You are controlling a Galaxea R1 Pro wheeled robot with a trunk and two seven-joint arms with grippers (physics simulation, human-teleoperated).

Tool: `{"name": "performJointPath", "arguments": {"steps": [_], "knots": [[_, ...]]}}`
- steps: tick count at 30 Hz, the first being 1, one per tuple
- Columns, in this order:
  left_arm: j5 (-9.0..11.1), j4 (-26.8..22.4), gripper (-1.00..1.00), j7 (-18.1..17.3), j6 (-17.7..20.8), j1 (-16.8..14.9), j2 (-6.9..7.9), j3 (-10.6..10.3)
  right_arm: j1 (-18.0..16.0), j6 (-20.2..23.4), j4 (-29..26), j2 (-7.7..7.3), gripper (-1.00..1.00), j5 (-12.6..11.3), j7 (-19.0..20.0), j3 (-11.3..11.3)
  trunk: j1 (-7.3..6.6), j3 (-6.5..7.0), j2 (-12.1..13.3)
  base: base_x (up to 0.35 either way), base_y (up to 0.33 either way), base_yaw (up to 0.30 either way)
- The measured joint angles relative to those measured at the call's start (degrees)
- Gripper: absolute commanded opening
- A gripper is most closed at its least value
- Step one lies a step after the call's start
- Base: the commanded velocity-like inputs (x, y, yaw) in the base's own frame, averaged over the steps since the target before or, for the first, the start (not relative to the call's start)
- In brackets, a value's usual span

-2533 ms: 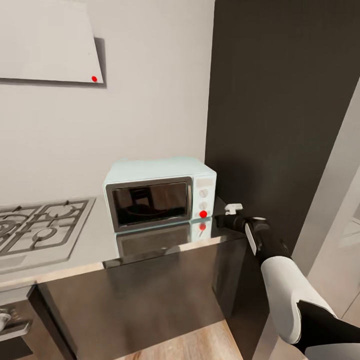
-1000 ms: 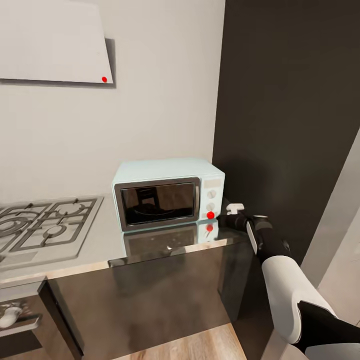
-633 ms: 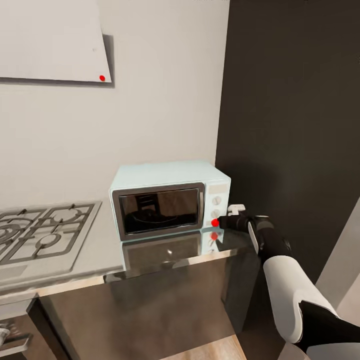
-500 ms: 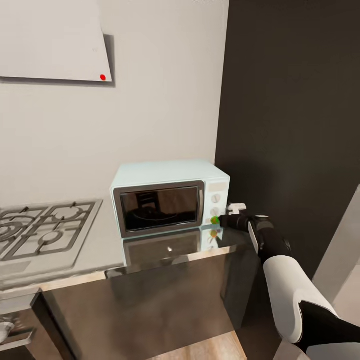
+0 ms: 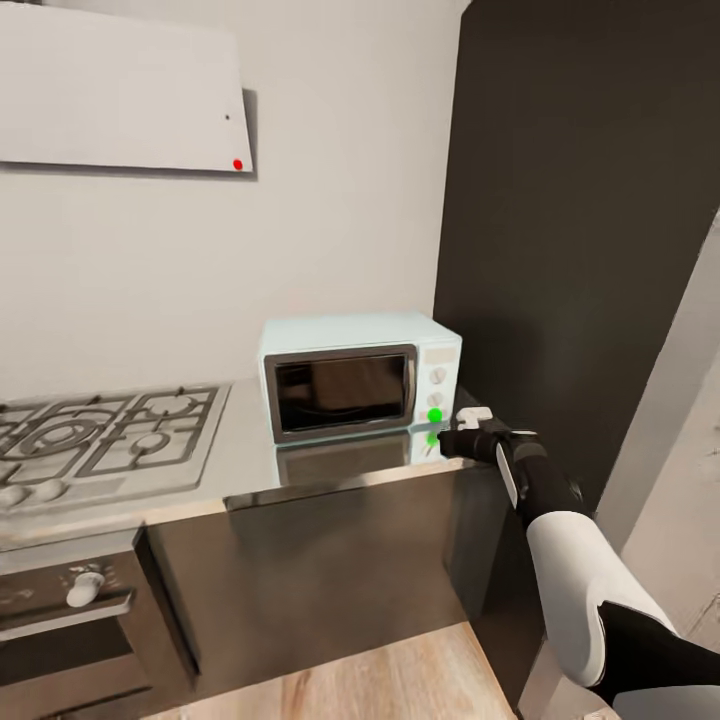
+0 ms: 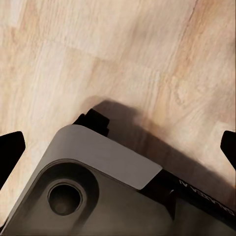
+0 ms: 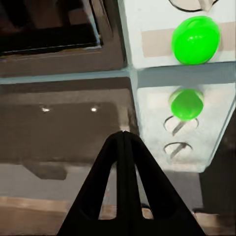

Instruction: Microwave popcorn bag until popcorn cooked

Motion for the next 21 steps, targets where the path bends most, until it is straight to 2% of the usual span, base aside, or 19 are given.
{"name": "performJointPath", "arguments": {"steps": [7,10,12,13,14,16,18,19,20,21], "knots": [[0.34,0.05,1.0,0.03,0.11,-0.02,0.03,0.07,-0.01,0.61,-0.06,-0.04,-1.0,0.11,0.11,-0.02,0.0,0.0,0.0,-0.345,0.006,0.0],[0.48,0.05,1.0,0.06,0.07,-0.02,0.08,0.08,0.04,0.99,-0.02,-0.57,-1.0,-0.01,0.16,-0.02,0.0,0.0,0.0,-0.345,0.0,0.0],[0.58,0.04,1.0,0.14,0.03,-0.01,0.09,0.08,0.03,1.01,2.74,-0.96,-1.0,0.74,0.08,0.03,0.01,0.0,0.0,-0.345,-0.002,0.0],[0.61,0.04,1.0,0.15,0.03,-0.02,0.12,0.11,0.01,0.91,4.8,-1.03,-1.0,1.54,0.01,0.05,0.01,0.0,0.0,-0.346,-0.047,0.0],[0.67,0.05,1.0,0.16,0.02,-0.02,0.16,0.16,0.01,0.41,11.1,-1.51,-1.0,4.3,-0.28,0.09,0.01,-0.01,0.0,-0.346,-0.047,0.0],[0.69,0.04,1.0,0.16,0.02,-0.02,0.18,0.17,0.03,-0.66,20.56,-3.08,-1.0,7.15,-1.12,0.13,0.01,-0.02,0.0,-0.292,-0.037,0.0],[0.7,0.04,1.0,0.16,0.01,-0.02,0.25,0.17,0.32,-7.52,35.96,-5.64,-1.0,9.31,-4.45,0.35,-0.01,-0.01,0.0,-0.099,-0.009,0.0],[0.7,0.04,1.0,0.16,0.02,-0.02,0.25,0.18,1.47,-10.99,39.67,-6.5,-1.0,9.88,-8.14,0.42,-0.02,-0.01,0.0,-0.027,-0.002,0.0],[0.7,0.04,1.0,0.16,0.06,-0.02,0.25,0.18,4.71,-13.55,41.7,-7.01,-1.0,10.44,-12.97,0.27,-0.03,-0.02,-0.02,-0.014,-0.001,0.0],[0.7,0.04,1.0,0.16,0.16,-0.02,0.26,0.18,9.38,-15.04,42.48,-7.2,-1.0,10.64,-16.07,0.35,-0.03,-0.01,0.0,-0.007,-0.001,0.0]]}}
